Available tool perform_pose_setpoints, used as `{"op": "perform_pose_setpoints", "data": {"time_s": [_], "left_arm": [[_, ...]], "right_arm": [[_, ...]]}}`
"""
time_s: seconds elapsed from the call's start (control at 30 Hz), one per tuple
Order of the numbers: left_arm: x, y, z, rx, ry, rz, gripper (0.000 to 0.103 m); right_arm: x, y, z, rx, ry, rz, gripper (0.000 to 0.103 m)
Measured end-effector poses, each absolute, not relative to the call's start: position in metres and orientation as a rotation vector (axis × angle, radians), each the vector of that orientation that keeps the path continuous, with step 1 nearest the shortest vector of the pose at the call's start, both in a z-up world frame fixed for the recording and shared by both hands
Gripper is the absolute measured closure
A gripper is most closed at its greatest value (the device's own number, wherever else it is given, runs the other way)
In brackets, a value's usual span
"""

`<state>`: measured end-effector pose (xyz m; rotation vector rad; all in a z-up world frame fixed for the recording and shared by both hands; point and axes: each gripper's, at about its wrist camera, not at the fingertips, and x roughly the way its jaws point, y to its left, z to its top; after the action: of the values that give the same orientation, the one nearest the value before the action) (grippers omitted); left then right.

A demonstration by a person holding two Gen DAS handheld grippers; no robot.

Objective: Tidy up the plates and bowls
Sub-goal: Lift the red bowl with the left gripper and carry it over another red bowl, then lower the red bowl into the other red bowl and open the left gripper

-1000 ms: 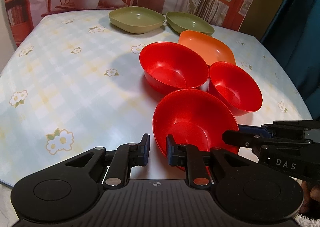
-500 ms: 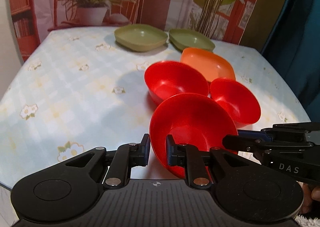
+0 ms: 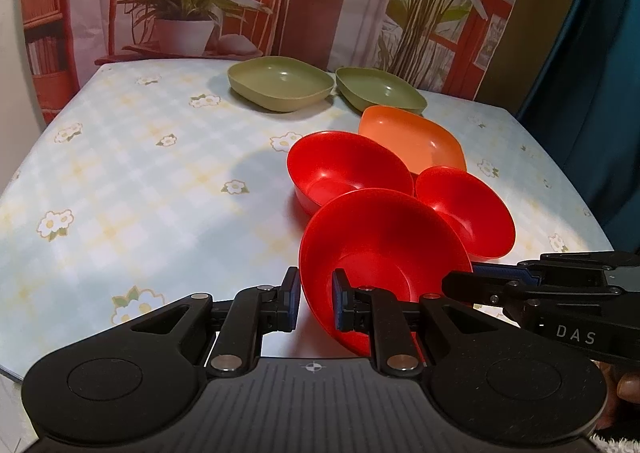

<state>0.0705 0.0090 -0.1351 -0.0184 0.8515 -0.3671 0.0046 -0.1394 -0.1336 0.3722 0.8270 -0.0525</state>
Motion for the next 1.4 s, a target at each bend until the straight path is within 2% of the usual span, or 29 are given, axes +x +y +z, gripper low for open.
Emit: {"op": "perform_pose_setpoints", "data": {"time_s": [0.83, 1.4], "left_arm": [[0.11, -0.008, -0.102, 0.022, 0.724, -0.37, 0.085], [0.163, -0.015, -0.126, 0.01, 0.819, -0.361, 0.085]], "right_arm": [[0.037, -0.171, -0.104, 0.393, 0.712, -0.066, 0.09], [0.086, -0.206, -0.13, 0.451, 0.737, -0.109, 0.088]]}}
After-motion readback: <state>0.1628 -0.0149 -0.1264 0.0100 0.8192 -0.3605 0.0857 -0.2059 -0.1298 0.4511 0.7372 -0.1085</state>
